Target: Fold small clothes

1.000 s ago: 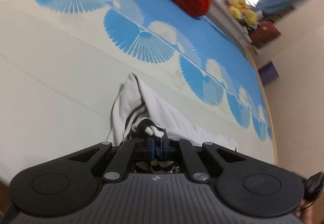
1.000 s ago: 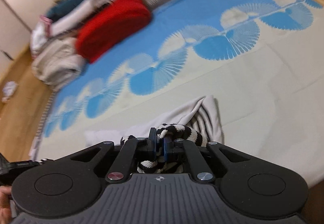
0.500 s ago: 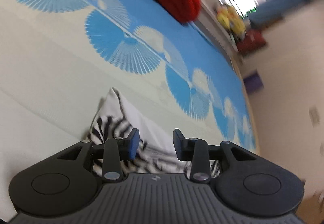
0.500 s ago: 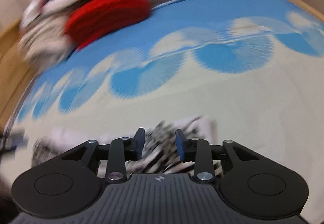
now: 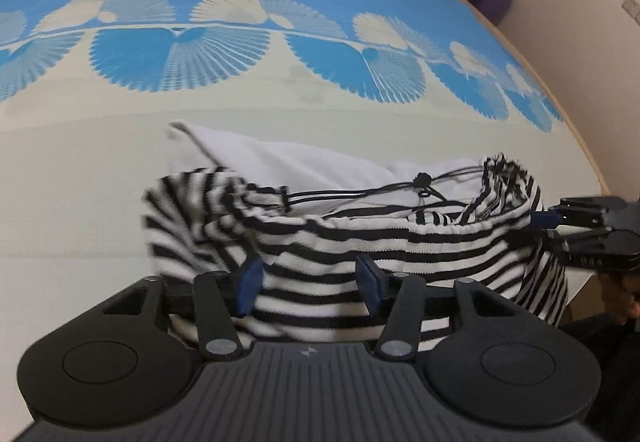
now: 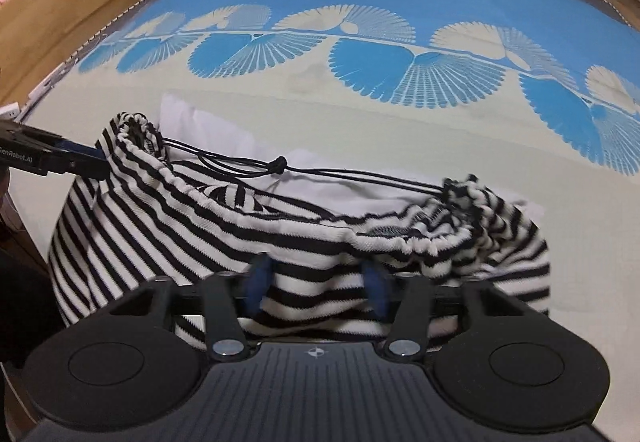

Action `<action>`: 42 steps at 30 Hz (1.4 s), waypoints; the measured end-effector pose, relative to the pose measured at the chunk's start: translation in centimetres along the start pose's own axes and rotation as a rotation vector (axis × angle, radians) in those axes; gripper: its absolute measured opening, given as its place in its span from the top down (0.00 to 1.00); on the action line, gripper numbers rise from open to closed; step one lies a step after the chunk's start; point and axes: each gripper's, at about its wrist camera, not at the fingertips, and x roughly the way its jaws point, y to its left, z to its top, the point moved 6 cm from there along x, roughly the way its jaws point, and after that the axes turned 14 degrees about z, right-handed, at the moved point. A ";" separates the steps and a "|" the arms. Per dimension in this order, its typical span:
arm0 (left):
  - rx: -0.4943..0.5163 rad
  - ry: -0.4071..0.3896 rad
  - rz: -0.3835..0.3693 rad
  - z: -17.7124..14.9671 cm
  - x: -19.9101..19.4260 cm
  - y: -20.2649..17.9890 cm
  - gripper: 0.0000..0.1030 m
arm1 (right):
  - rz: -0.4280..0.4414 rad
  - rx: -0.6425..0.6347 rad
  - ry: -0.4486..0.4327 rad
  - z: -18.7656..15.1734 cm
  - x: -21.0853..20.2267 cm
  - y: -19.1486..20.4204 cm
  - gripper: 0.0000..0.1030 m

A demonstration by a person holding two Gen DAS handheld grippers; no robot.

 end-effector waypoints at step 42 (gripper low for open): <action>-0.379 0.024 0.072 6.0 4.6 8.4 0.37 | -0.214 0.216 -0.115 1.7 -0.6 -14.6 0.41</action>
